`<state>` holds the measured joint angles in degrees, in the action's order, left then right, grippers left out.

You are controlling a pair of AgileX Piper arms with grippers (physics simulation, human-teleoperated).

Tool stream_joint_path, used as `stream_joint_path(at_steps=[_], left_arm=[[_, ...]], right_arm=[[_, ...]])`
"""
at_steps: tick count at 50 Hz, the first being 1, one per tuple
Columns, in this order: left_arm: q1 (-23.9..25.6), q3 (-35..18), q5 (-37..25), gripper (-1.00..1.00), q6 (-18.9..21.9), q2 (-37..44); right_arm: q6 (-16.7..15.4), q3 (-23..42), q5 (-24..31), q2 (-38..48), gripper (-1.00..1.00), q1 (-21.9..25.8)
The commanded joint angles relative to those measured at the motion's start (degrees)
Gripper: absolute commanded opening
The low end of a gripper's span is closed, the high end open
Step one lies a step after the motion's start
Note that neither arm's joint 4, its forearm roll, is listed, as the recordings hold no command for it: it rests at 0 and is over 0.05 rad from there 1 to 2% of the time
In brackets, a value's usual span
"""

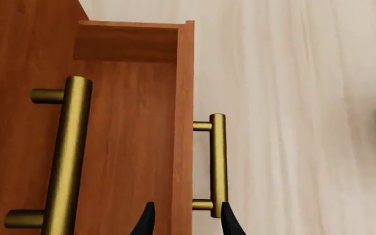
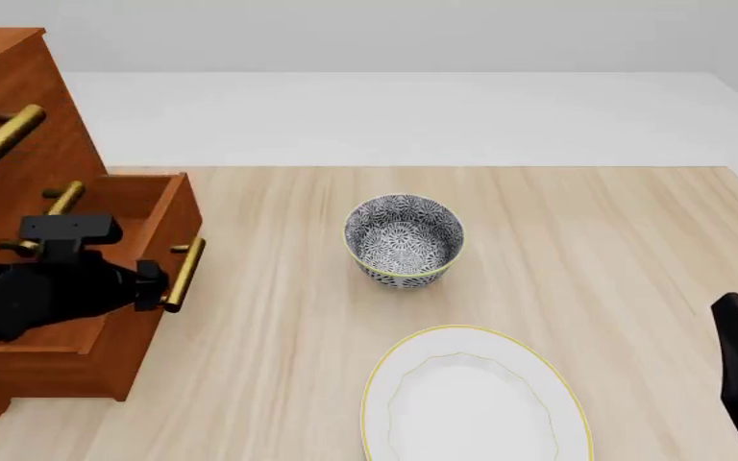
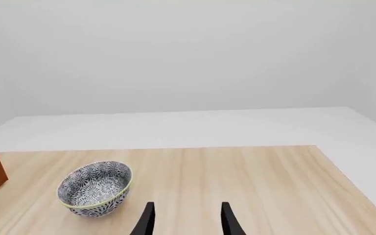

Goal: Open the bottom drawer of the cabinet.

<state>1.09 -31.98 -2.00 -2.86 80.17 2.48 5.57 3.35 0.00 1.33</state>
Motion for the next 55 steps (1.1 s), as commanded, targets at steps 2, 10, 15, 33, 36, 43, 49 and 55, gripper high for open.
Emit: stream_joint_path(at_steps=[2, 10, 15, 33, 36, 43, 49, 55], left_arm=[[0.33, 1.15, 2.43, 1.0, -0.13, 2.24], [1.01, 1.4, 2.85, 1.0, -0.6, 3.01], [4.88, 2.26, 2.82, 1.0, -5.9, 2.44], [7.17, 0.73, 5.29, 1.0, -6.98, 6.85], [7.64, 0.34, 5.48, 1.0, -7.12, 7.66], [9.03, -1.47, 4.23, 1.0, -6.57, 7.86], [10.13, -2.56, 4.59, 1.0, -6.4, 9.12], [11.1, -3.42, 4.48, 1.0, -5.57, 9.49]], right_arm=[[-0.04, -0.27, -0.23, 0.0, 1.0, -0.07], [-0.08, -0.18, -0.09, 0.0, 1.0, -0.14], [-0.14, -0.13, 0.03, 0.0, 1.0, -0.2], [0.02, -0.61, -0.24, 0.0, 1.0, -0.7], [0.17, -0.82, -0.44, 0.0, 1.0, -0.73], [0.34, -0.89, -0.54, 0.0, 1.0, -0.75], [0.32, -1.33, -0.77, 0.0, 1.0, -0.85], [0.31, -0.95, -0.46, 0.0, 1.0, -0.89]])
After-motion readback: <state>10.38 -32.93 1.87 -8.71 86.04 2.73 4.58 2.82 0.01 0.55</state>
